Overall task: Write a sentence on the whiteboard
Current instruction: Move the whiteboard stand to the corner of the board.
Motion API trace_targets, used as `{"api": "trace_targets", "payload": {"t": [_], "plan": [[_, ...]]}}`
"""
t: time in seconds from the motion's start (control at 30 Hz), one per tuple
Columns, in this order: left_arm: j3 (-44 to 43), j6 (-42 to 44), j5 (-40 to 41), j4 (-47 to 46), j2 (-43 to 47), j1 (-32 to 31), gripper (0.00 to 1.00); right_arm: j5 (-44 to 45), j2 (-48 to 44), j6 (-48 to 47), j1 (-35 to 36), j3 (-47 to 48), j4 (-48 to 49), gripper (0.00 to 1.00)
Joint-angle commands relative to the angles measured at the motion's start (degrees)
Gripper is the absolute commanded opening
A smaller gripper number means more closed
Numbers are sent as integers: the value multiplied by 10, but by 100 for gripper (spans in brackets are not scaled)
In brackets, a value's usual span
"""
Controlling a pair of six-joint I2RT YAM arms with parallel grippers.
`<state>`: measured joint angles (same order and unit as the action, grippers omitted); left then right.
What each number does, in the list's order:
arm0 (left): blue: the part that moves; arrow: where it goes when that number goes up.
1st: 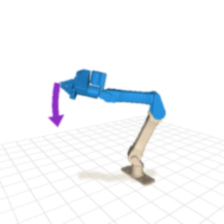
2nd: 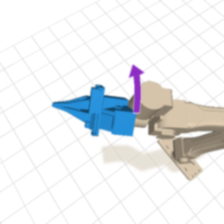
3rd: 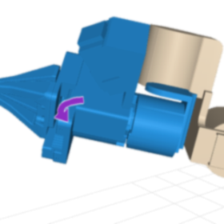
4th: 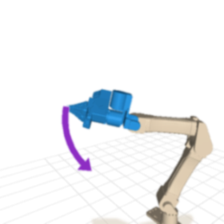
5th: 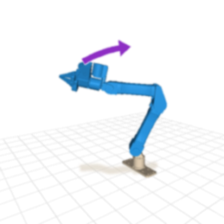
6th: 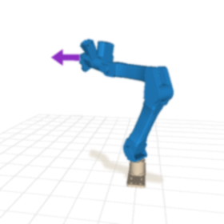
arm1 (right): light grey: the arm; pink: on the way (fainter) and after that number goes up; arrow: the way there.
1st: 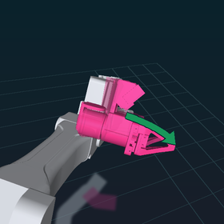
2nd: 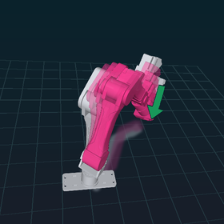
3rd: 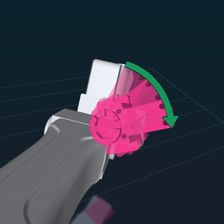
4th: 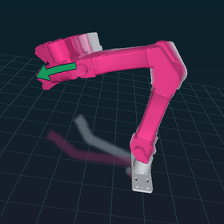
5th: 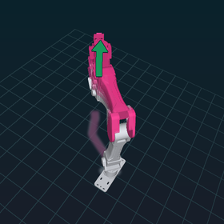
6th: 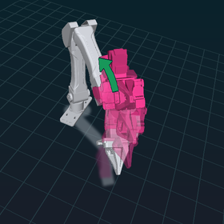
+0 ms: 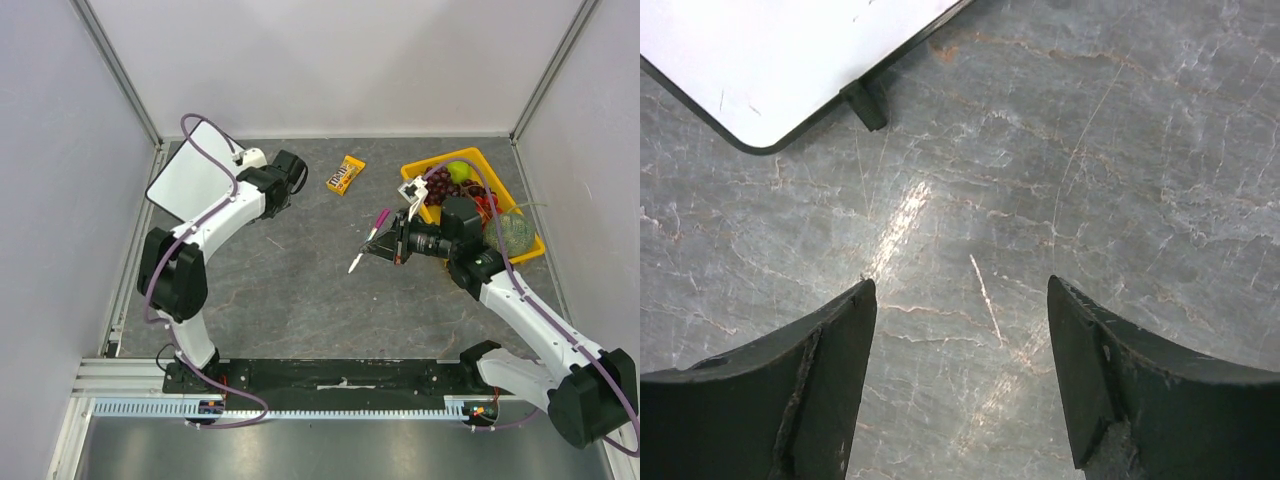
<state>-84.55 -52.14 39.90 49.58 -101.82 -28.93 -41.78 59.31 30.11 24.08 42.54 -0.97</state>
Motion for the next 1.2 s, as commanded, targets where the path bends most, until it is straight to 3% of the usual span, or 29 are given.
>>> {"api": "trace_targets", "payload": {"t": [0.0,0.57,1.17], "plan": [[-60,21,56,14,-43,-4,74,-12,1,-14,-7,-6,-3,0],[-297,73,55,56,-246,7,70,-22,1,-25,-13,-20,-13,0],[-341,114,2,48,-307,60,69,-29,0,-29,-13,-36,-14,0]]}}
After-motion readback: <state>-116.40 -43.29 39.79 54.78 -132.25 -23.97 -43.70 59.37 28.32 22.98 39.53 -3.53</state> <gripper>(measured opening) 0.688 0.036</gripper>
